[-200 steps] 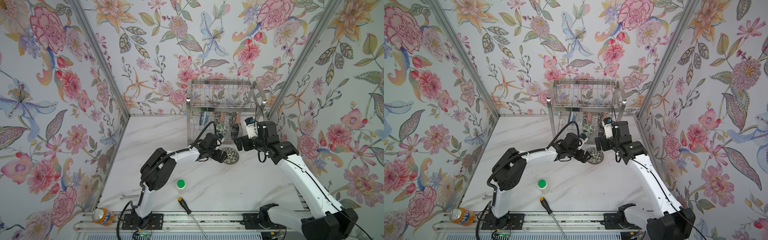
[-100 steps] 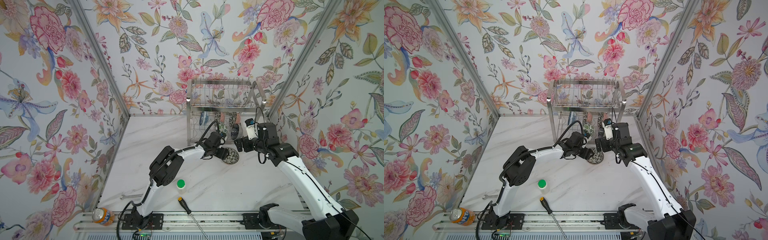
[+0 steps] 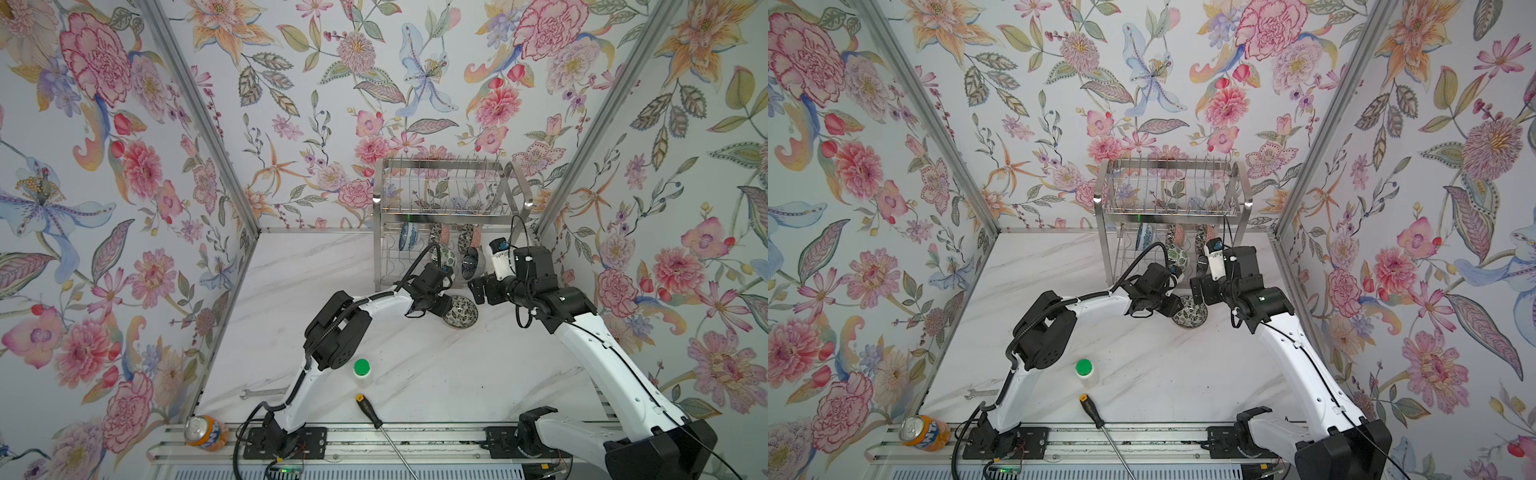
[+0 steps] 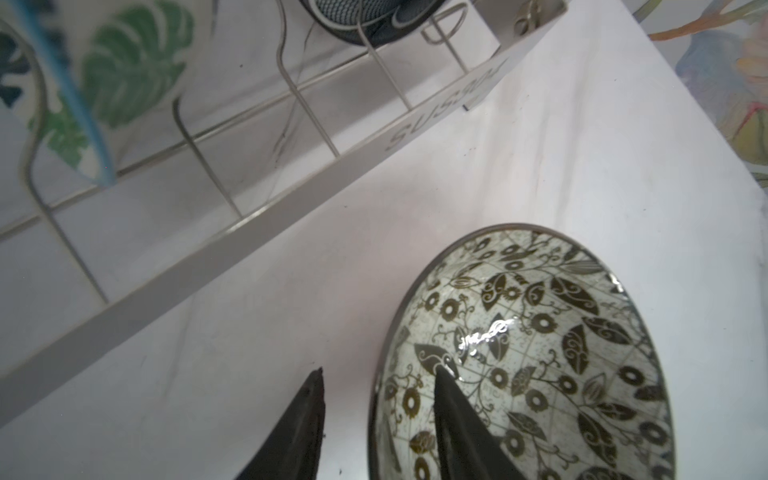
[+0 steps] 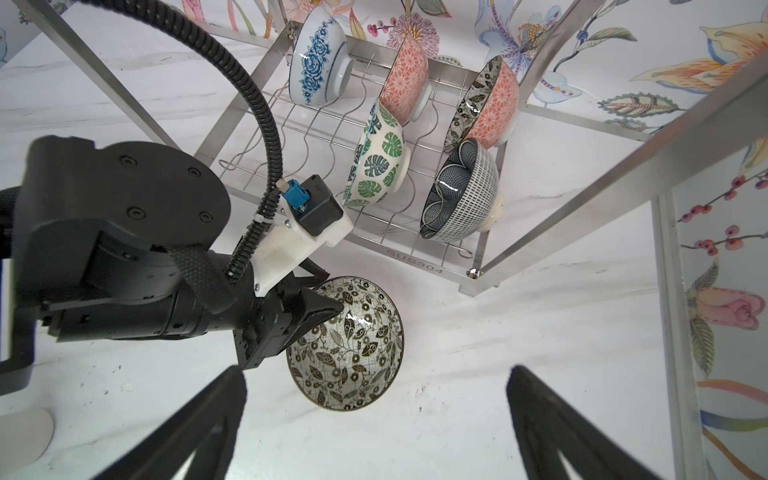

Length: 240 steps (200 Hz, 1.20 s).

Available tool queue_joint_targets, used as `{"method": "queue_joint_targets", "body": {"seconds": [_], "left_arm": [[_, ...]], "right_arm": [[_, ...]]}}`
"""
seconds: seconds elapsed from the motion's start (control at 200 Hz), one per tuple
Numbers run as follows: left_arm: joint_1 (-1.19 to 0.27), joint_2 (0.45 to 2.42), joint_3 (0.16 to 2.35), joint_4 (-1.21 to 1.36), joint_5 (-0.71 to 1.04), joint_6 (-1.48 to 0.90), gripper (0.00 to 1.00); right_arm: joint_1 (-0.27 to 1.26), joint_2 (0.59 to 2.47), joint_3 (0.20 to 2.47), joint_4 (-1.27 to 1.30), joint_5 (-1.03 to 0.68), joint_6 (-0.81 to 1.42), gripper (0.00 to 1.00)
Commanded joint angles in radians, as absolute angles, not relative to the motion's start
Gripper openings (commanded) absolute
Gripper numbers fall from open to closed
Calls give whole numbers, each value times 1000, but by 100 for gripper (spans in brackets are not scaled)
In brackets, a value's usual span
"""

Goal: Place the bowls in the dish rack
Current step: 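Close left gripper on the rim of the olive-leaf bowl and lift it, then hold the bowl up with left gripper while right gripper grasps its rim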

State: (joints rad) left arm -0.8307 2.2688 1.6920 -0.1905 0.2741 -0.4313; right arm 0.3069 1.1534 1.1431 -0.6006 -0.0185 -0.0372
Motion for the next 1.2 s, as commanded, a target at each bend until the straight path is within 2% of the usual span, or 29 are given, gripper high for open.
{"method": "queue_joint_targets", "body": {"seconds": [0.0, 0.155, 0.355, 0.696, 1.021, 1.196], "left_arm": [[-837, 2283, 1735, -261, 200, -382, 41], [-836, 2288, 1754, -275, 194, -369, 27], [-837, 2274, 1762, -291, 189, -365, 0], [-836, 2126, 1656, -244, 175, -323, 0], [-783, 1804, 1409, -164, 48, -308, 0], [-745, 1646, 1314, -103, -27, -313, 0]], "right_arm": [[302, 1132, 1126, -581, -19, -48, 100], [302, 1121, 1119, -583, -14, -48, 99], [302, 1101, 1107, -571, -14, -49, 99], [302, 1088, 1115, -567, -54, -43, 99], [317, 1023, 1084, -470, -220, -16, 99], [376, 1032, 1058, -391, -265, 41, 99]]}}
